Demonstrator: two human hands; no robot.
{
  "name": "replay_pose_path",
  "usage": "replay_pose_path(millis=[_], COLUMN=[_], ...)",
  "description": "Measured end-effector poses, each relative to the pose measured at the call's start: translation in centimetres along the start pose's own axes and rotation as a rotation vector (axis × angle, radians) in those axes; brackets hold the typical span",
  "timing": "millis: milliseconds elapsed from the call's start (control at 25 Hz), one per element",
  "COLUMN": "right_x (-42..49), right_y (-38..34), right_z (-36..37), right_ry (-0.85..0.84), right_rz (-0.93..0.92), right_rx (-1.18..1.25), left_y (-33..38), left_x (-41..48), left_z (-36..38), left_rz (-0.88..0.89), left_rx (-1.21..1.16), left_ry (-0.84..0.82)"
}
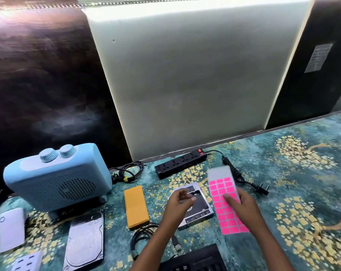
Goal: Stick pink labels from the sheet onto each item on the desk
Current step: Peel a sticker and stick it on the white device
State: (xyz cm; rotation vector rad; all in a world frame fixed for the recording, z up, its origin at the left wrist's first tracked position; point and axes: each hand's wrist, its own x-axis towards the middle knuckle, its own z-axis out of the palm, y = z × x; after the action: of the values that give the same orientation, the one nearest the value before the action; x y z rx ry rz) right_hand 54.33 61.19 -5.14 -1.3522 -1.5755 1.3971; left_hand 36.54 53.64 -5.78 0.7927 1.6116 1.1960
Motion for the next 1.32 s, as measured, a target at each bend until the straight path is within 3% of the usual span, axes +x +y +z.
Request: replay_pose_path(millis=[120, 200, 280, 360, 440, 520, 1000, 1320], right_x=[-1.0, -1.6, -1.9, -2.0, -1.7, -1.5, -1.8, -1.8], right_y=[-2.0, -2.0, -1.6, -1.5, -1.4, -0.9, -1.3, -1.4], right_z=[1.4, 2.2, 2.8, 3.0, 3.0, 3.1, 3.1, 3.5], right_ry=[-0.267, -0.311, -0.171, 0.013, 0.040, 0.048, 0.103, 0.054], right_rz=[-0.066, -0.087, -0.197, -0.427, -0.615, -0.689, -0.839, -0.731], right_rx=[0.019, -0.012, -0.077, -0.137, -0.241, -0.368, -0.391, -0.197], left_y=[1.7, 2.4, 2.5, 2.2, 1.9, 1.6, 2.5, 2.3], left_x=[0.4, 0.3, 0.0, -0.2, -0.5, -0.7, -1.3, -0.9], left_z=[0.5, 0.5, 0.4, 0.3, 0.3, 0.4, -0.3, -0.2], left_rz=[-0.116, -0.110, -0.096, -0.090, -0.102, -0.119, -0.212, -0.289], left_rx=[-0.265, -0.363, -0.379, -0.350, -0.344, -0.363, -0.305, -0.351], left_ry=[-0.086, -0.060, -0.013, -0.013, -0.047, -0.076, -0.148, -0.128])
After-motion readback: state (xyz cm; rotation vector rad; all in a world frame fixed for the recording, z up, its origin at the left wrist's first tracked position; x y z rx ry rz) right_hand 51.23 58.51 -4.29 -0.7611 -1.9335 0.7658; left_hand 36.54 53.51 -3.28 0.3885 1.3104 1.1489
